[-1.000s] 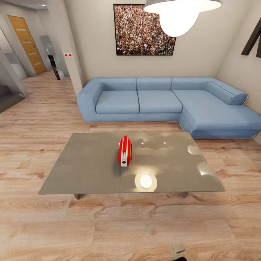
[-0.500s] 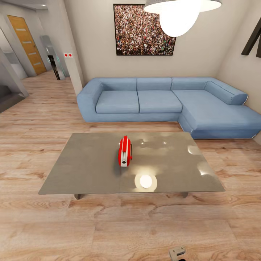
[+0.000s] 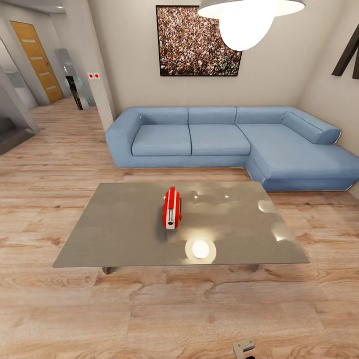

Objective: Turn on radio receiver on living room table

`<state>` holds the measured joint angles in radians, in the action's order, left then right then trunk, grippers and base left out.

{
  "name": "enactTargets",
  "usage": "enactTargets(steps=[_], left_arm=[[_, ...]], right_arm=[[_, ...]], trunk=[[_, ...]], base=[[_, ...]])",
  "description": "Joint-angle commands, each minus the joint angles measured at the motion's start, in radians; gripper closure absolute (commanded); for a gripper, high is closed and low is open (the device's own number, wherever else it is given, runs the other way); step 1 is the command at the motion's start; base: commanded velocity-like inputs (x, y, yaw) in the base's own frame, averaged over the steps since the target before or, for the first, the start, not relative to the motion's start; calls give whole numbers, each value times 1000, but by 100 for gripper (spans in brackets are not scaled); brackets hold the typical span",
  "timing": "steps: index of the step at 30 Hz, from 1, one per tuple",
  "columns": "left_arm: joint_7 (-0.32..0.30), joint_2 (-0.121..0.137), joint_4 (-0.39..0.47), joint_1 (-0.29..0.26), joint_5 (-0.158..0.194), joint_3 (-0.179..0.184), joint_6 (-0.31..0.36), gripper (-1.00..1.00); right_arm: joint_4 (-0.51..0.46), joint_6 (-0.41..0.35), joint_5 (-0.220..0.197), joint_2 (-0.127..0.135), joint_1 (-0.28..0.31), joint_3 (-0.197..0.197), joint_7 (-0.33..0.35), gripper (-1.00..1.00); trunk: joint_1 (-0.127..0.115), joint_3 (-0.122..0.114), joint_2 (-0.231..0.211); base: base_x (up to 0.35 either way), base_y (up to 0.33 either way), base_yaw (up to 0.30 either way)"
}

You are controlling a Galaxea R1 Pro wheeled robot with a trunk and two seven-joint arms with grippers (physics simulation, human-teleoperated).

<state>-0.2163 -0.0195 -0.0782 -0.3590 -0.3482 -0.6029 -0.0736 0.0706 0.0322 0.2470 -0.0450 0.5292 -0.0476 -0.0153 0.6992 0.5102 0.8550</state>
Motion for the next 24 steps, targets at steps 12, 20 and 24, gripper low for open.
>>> enactTargets(steps=[12,20,24], left_arm=[[0,0,0,0,0,0,0,100],[0,0,0,0,0,0,0,100],[0,0,0,0,0,0,0,100]], right_arm=[[0,0,0,0,0,0,0,-100],[0,0,0,0,0,0,0,-100],[0,0,0,0,0,0,0,-100]], trunk=[[0,0,0],[0,0,0],[0,0,0]], base=[[0,0,0],[0,0,0],[0,0,0]])
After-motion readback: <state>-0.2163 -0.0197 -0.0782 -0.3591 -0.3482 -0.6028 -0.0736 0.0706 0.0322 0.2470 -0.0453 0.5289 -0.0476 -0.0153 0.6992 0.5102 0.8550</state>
